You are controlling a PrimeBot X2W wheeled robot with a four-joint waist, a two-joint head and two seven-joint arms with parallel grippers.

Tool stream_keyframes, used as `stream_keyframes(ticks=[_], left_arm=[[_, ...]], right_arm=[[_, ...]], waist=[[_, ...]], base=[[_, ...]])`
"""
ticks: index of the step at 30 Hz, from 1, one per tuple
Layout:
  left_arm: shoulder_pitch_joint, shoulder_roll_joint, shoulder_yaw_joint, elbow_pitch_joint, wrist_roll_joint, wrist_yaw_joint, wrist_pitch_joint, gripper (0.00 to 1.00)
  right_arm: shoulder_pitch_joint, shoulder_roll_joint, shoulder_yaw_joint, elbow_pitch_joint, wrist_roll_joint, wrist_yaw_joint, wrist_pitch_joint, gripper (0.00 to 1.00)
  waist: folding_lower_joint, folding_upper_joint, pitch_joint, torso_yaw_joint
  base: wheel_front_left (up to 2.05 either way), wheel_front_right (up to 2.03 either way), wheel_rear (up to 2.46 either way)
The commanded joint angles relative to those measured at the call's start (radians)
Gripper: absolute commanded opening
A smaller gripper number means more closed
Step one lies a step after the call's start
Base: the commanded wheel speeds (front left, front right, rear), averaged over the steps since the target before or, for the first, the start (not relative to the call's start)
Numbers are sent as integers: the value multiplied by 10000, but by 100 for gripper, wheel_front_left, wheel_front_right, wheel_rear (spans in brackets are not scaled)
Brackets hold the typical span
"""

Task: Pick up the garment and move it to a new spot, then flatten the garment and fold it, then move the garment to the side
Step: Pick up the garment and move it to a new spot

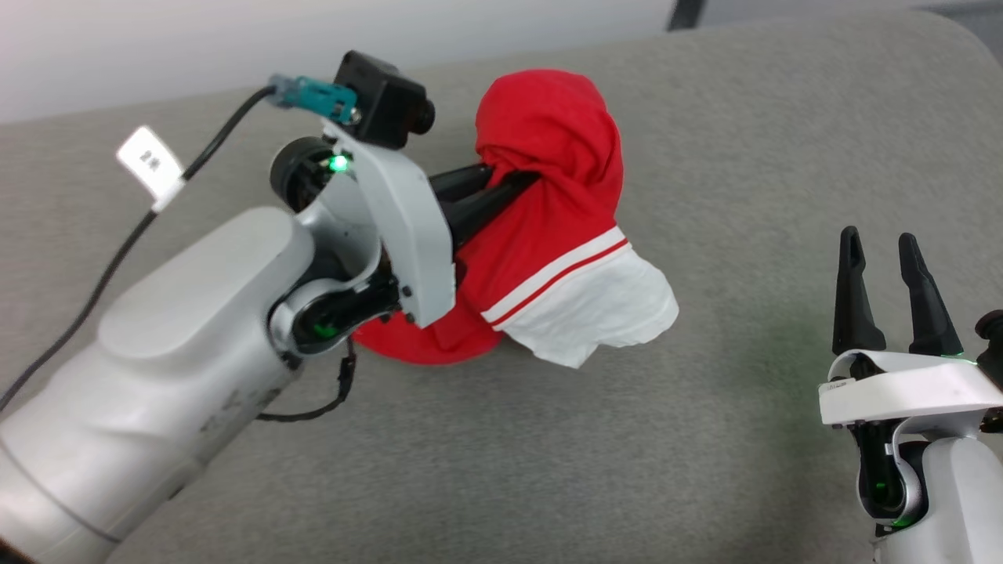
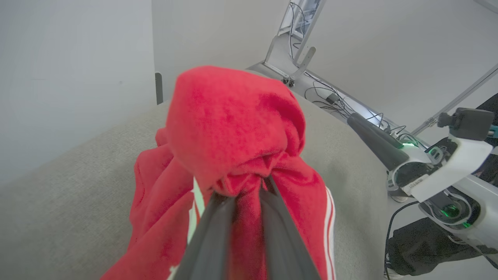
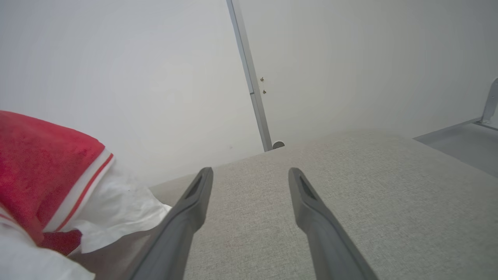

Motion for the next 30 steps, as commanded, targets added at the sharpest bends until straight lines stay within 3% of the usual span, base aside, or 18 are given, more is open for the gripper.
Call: stream_keyframes(ticks=[1,5,16,30], left_arm=[[-134,-123,-146,289,-139,-29,56,0],[-431,-460,-558,1447,-330,-29,89,0],[-1099,-545,-1804,4175,-13,-28,-160,0],[-546,-755,-2434,4893,495,-6,658,0]], right_arm=[[-120,73,-37,-54,92,38,-6,100],[-263,169,-129,-154,240,38,-6,100],[-480,194,216,-313,1070,38,-6,100],[-678,192,556,-401,1276,38,-6,100]], waist=[[0,0,746,-885],[0,0,1147,-1430],[0,0,1771,-2350],[0,0,1974,-2533]], base=[[0,0,0],[0,0,0],[0,0,0],[0,0,0]])
